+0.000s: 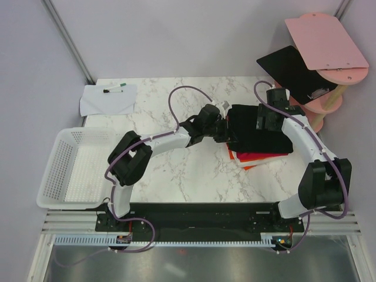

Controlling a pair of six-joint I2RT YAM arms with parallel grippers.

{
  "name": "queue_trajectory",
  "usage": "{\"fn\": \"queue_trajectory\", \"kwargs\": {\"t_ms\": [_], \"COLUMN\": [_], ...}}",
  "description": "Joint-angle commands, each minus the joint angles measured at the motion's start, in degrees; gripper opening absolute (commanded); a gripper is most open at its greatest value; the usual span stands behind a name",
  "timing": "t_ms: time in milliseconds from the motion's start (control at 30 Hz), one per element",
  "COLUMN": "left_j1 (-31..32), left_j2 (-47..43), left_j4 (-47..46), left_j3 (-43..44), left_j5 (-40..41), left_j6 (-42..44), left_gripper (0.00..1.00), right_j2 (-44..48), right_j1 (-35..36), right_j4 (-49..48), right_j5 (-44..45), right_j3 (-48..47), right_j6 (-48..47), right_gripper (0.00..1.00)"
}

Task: Fold and stack the t-shirts
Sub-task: Put the neatly folded tshirt into the corner of the board with the right arm

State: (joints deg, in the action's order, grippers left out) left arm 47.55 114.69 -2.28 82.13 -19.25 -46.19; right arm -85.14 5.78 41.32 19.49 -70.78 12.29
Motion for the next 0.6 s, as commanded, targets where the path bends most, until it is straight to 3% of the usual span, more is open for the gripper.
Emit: {"fn": "queue_trajectory", "kwargs": {"t_ms": [0,567], "left_j1": [2.8,6.2], "left_j2": [-3.1,-7.1], "left_j4": [-0.1,4.3], "left_j3": [4.5,-2.0], "left_j5": [-1.7,1.0], "left_j6": [0.1,-0.8], "left_gripper": [0.02,0.02], "right_j2": [-2.4,-11.0], "right_j1": [-0.1,-0.8], "right_j4": [-3.4,-7.7], "right_j5": [6.1,7.9], "right_j3": [0.7,-1.1], "right_j6": [0.9,0.5], "right_gripper": [0.98,0.98]}}
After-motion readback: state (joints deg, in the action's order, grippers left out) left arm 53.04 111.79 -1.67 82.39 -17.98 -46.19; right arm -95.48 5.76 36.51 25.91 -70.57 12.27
